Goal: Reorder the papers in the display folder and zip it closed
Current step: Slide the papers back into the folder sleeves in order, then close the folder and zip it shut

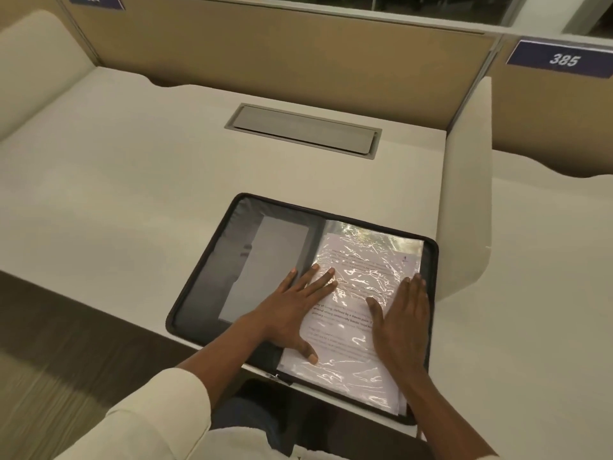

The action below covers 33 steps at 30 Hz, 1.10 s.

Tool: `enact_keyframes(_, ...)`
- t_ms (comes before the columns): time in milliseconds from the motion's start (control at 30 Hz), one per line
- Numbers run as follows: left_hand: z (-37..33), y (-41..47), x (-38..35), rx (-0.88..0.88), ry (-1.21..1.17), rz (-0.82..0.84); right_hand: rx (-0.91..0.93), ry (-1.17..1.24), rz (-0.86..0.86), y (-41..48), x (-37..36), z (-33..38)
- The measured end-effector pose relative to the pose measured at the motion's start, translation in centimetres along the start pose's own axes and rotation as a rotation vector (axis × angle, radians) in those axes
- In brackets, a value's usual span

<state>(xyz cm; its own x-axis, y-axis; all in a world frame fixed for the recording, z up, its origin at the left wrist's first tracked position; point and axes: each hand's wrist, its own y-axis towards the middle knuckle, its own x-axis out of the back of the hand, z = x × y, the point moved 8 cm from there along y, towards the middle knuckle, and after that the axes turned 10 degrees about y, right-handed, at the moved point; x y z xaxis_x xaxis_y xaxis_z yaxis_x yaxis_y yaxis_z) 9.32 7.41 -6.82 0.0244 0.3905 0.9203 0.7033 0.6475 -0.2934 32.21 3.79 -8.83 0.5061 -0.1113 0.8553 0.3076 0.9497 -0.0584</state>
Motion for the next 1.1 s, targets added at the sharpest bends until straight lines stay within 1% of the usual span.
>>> enact_keyframes(67,0.7,-0.6,0.5,0.08,-0.146,-0.049,-0.003,-0.004,-0.018,-1.0,0.5,-0.4)
enact_keyframes(133,2.2,-1.6,1.7,0.208,-0.326,-0.169,0.013,-0.035,-0.046,-2.1,1.1,-0.6)
enact_keyframes(200,4.7,-3.2,2.7,0.375,-0.37,-0.307,0.027,-0.076,-0.07,-3.1,1.4,-0.6)
enact_keyframes(267,7.9,-5.1,3.0,0.567,-0.32,-0.379,0.02,-0.065,-0.101,-3.8,1.6,-1.0)
enact_keyframes(367,12.9,-8.1,2.9,0.792,-0.149,-0.374,0.017,0.025,-0.15,-4.6,1.6,-1.3)
enact_keyframes(433,15.7,-10.2,2.6,0.938,-0.08,-0.299,0.015,0.081,-0.162,-4.6,1.3,-1.3)
enact_keyframes(500,17.4,-11.7,2.4,1.041,-0.083,-0.226,0.011,0.106,-0.177,-4.7,0.9,-1.3)
enact_keyframes(567,18.4,-12.5,2.5,1.088,-0.159,-0.244,0.023,0.114,-0.2,-4.7,0.8,-1.0)
enact_keyframes(700,22.0,-13.1,2.5,1.211,-0.3,-0.239,-0.018,0.145,-0.207,-4.4,0.5,-1.1)
enact_keyframes(800,24.0,-13.0,2.0,1.282,-0.501,-0.205,-0.012,0.147,-0.23,-4.4,0.8,-1.0)
enact_keyframes(900,24.8,-13.1,2.0,1.326,-0.762,-0.22,-0.047,0.144,-0.271,-4.6,1.0,-1.1)
enact_keyframes(967,24.9,-13.5,2.7,1.33,-0.955,-0.271,-0.1,0.193,-0.302,-4.8,1.2,-1.4)
enact_keyframes(1033,24.8,-13.6,4.0,1.288,-1.112,-0.306,-0.172,0.283,-0.323,-4.8,1.4,-2.1)
enact_keyframes(1100,23.4,-13.5,6.7,1.187,-1.137,-0.304,-0.223,0.328,-0.349,-4.9,2.0,-2.8)
